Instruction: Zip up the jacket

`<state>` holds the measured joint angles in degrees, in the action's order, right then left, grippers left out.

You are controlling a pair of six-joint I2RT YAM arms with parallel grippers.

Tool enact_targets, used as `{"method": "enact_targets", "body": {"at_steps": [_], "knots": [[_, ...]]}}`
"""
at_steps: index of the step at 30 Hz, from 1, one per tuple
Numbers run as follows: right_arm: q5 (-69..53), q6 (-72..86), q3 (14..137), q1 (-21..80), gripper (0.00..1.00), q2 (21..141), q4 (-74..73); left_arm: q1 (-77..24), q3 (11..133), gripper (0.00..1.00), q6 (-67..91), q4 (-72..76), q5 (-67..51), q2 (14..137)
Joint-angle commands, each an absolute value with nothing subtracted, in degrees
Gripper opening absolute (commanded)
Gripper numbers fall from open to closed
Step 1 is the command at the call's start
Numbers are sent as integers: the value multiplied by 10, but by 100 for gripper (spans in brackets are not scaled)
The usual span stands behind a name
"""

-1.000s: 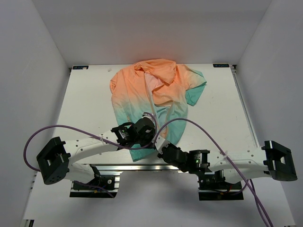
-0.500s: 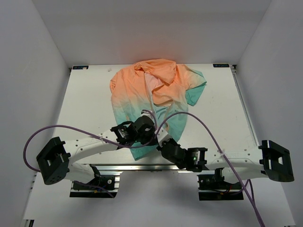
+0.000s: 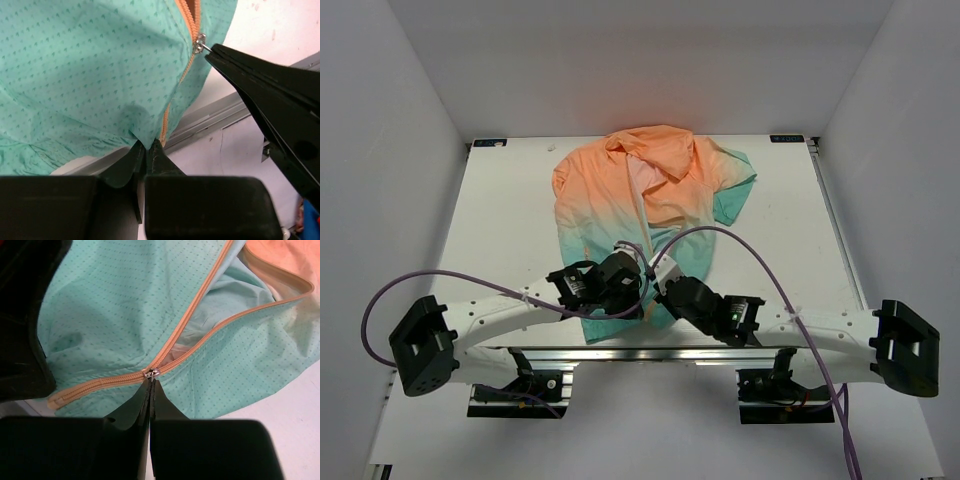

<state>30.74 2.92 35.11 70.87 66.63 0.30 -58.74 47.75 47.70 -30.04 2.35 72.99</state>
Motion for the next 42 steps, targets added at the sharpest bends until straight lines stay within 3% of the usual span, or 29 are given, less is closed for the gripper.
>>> {"method": "enact_targets", "body": {"at_steps": [1, 12, 22, 32, 36, 38, 42], "knots": [[289, 25, 350, 705, 0, 659, 1, -591, 493, 0, 443, -303, 25, 693], [336, 5, 421, 556, 0, 769, 106, -591, 368, 0, 518, -395, -29, 589], [300, -81, 590, 407, 0, 932, 167, -591, 283, 0, 580, -448, -43, 521], [323, -142, 886, 288, 0, 1182, 165, -591, 260, 0, 602, -450, -52, 528], [331, -137, 1051, 248, 0, 1280, 131, -590, 259, 0, 607, -453, -54, 535], [349, -142, 1209, 222, 0, 1348, 107, -589, 251, 0, 614, -456, -61, 538], [375, -186, 1347, 207, 0, 1452, 124, -588, 233, 0, 623, -444, -79, 538]]}}
